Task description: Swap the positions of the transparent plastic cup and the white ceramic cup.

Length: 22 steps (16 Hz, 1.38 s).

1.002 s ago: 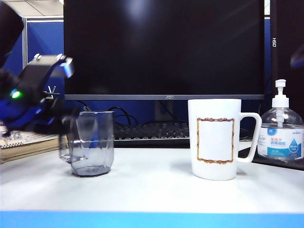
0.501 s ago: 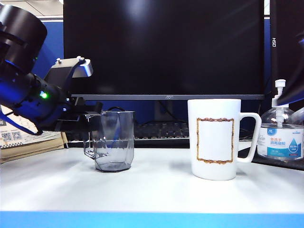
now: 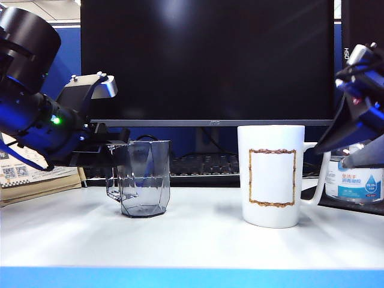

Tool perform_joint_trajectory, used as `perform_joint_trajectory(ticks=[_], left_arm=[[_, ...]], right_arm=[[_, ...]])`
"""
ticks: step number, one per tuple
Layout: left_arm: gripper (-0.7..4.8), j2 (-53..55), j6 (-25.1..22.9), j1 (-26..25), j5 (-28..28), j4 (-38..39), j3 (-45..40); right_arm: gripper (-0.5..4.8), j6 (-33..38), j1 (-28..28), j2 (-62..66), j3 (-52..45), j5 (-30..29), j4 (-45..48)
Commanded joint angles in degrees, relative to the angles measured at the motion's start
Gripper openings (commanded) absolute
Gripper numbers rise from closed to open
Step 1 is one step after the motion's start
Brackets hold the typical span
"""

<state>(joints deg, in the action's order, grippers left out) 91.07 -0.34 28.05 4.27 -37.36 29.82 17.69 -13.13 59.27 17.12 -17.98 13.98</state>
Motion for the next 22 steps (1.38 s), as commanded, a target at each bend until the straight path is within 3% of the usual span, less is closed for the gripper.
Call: perform_joint_trajectory(ticks=[1, 8, 10, 13, 14, 15, 22], left_arm=[[-0.06, 0.6, -1.1, 0.0, -0.5, 6.1, -0.5], [-0.06, 0.6, -0.4, 0.0, -2.5, 8.7, -0.5], [-0.06, 0.6, 1.0, 0.0, -4.5, 9.1, -0.5], [-0.06, 0.6, 1.2, 0.0, -7.1, 9.0, -0.5], [-0.06, 0.6, 1.2, 0.0, -8.0, 9.1, -0.5], [-0.06, 0.6, 1.3, 0.0, -9.2, 9.1, -0.5], [-0.06, 0.6, 3.8, 0.0, -15.5, 10.2, 0.8]], right_arm=[[2.54, -0.3, 0.0, 3.0, 0.2, 0.1, 4.7], [2.50, -0.4, 0.0, 14.5, 0.2, 0.3, 20.5], [1.65, -0.4, 0.0, 17.0, 0.2, 0.3, 24.8], [1.24, -0.4, 0.0, 20.3, 0.3, 0.4, 28.5], [0.48, -0.4, 0.0, 21.2, 0.3, 1.2, 28.5], [0.08, -0.4, 0.0, 21.8, 0.2, 1.6, 28.4], [-0.05, 0.4, 0.1, 22.4, 0.3, 2.9, 28.8]])
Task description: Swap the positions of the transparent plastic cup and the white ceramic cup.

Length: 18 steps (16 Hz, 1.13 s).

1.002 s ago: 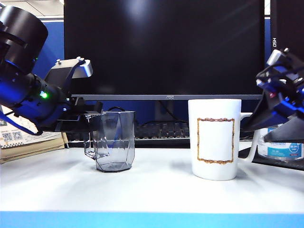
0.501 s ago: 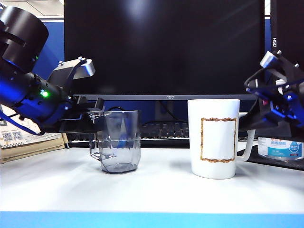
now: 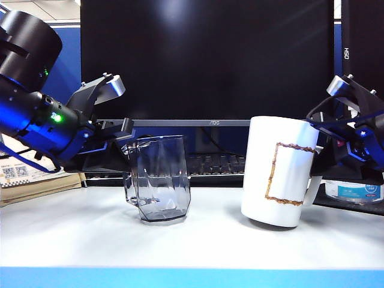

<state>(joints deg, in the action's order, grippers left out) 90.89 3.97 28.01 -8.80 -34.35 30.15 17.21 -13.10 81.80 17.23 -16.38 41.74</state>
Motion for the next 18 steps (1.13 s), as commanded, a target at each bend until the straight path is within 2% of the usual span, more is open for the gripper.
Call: perform_joint_trajectory(ticks=[1, 4, 6, 8, 10, 14, 18], left_arm=[[-0.06, 0.7, -0.5, 0.1, -3.5, 8.4, 1.5], [-0.06, 0.7, -0.6, 0.1, -6.5, 14.9, 7.3], [-0.06, 0.8, -1.0, 0.2, -6.5, 17.2, 10.9], [-0.06, 0.8, -1.2, 1.0, -6.5, 17.0, 12.3], [-0.06, 0.8, -4.8, 3.7, -6.1, 17.0, 13.4], [-0.06, 0.8, -5.0, 8.8, -3.8, 15.9, 15.5], [-0.06, 0.8, -4.6, 9.7, -3.9, 17.2, 21.1]], right_arm=[[-0.05, 1.0, 0.0, -0.2, 0.3, 1.3, 1.0], [-0.05, 2.2, 0.1, -1.9, 2.7, 1.4, -1.0], [-0.05, 0.4, 0.1, -6.7, 7.8, 3.9, -11.9], [-0.05, -6.2, 0.1, -11.1, 13.6, 7.3, -23.9], [-0.05, -9.5, 0.2, -15.3, 20.0, 9.1, -32.4], [-0.05, -10.8, 0.4, -17.9, 28.4, 10.3, -39.2], [-0.05, -12.3, 0.4, -18.3, 31.6, 10.3, -43.7]])
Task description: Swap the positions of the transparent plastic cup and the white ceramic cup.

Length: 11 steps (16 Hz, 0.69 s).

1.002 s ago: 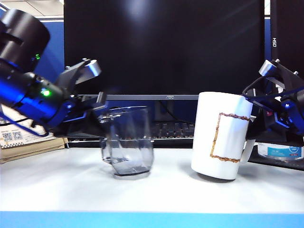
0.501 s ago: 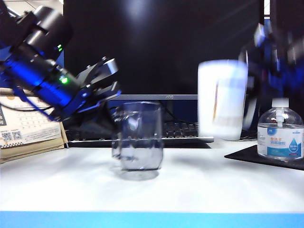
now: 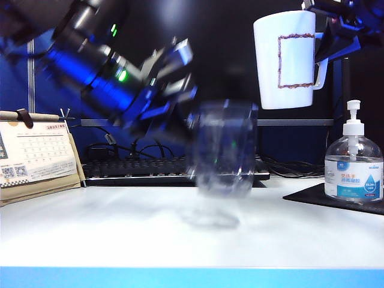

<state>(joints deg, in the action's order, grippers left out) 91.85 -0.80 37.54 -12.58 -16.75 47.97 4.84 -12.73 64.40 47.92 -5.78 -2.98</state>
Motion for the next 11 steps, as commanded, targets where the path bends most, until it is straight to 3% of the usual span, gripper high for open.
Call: perform_joint_trajectory(ticks=[1, 5, 11], left_arm=[[-0.06, -0.1, 0.5, 0.2, -0.1, 0.2, 5.1], [-0.06, 0.5, 1.3, 1.4, -0.1, 0.3, 7.9], [-0.06, 12.2, 1.5, 4.9, -0.1, 0.4, 15.7]], right_arm=[[-0.05, 0.1, 0.0, -1.4, 0.9, -0.3, 0.9], [-0.05, -1.1, 0.0, -5.3, 2.2, 2.6, -1.2], [-0.05, -5.1, 0.0, -6.4, 17.5, 3.3, -11.1]])
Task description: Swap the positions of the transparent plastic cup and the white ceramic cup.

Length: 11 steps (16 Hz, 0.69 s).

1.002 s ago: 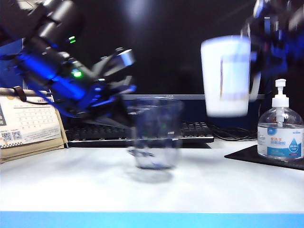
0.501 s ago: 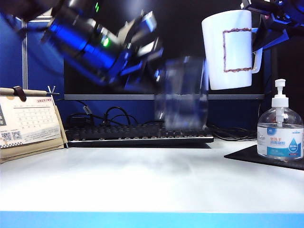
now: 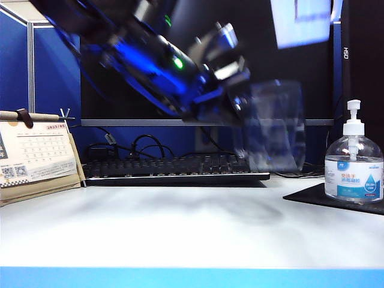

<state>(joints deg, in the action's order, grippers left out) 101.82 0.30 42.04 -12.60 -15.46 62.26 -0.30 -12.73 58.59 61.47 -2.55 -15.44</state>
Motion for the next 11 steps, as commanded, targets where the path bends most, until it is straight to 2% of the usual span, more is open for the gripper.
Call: perform_joint_trajectory(ticks=[1, 11], left_arm=[[-0.06, 3.4, 0.4, 0.4, -0.1, -1.1, 1.7], [-0.06, 9.9, 3.2, 1.2, -1.7, -4.7, 3.0]], right_arm=[[-0.05, 0.0, 0.0, -0.6, 5.2, 0.1, 1.0], [-0.05, 0.1, 0.0, -0.5, 7.7, 0.1, 0.6]])
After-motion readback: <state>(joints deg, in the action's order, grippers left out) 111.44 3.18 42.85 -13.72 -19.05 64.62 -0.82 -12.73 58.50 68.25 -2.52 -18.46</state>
